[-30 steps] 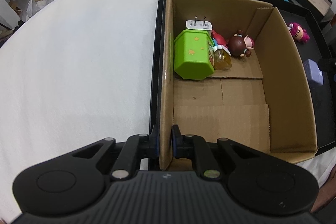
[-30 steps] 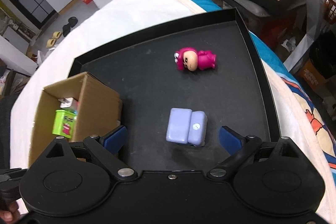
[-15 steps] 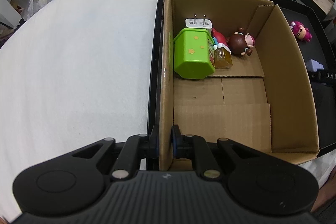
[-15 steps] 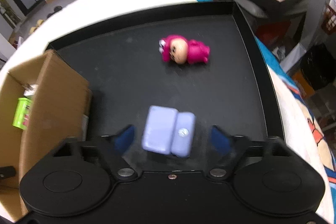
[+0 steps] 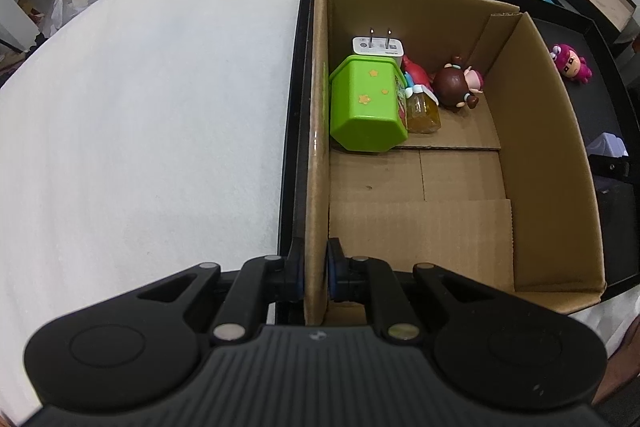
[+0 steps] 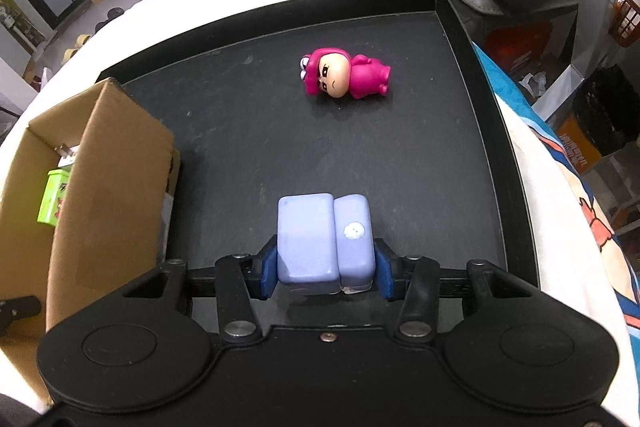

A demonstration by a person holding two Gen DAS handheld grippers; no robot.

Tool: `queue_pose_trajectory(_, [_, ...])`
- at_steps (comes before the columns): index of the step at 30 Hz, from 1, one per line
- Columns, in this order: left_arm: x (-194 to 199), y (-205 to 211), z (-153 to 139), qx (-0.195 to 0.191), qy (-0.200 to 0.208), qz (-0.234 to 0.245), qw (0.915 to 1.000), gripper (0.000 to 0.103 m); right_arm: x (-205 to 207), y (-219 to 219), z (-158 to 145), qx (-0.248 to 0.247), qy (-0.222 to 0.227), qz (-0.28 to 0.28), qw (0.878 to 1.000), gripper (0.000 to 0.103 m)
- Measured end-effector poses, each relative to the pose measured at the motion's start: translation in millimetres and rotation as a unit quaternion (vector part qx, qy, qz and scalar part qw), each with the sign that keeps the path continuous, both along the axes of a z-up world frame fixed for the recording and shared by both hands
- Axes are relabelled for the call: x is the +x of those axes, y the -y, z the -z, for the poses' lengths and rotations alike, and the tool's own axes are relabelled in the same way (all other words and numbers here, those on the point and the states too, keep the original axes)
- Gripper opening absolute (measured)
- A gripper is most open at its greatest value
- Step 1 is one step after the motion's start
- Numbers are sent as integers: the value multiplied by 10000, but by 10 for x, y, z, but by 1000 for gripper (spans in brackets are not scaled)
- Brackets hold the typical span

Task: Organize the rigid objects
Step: 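Close the right tool on the lavender block and lift it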

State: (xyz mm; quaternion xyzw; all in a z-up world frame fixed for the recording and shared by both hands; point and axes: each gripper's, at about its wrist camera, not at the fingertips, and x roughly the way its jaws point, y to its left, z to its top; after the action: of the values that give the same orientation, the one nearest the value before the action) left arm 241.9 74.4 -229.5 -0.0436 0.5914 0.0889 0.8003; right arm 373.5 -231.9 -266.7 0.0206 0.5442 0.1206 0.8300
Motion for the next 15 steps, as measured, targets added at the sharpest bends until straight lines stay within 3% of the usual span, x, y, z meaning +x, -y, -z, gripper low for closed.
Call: queue_pose_trajectory(15, [-66, -60, -48, -165, 122, 145, 9997, 9, -132, 48, -413, 4, 292, 114, 9995, 45])
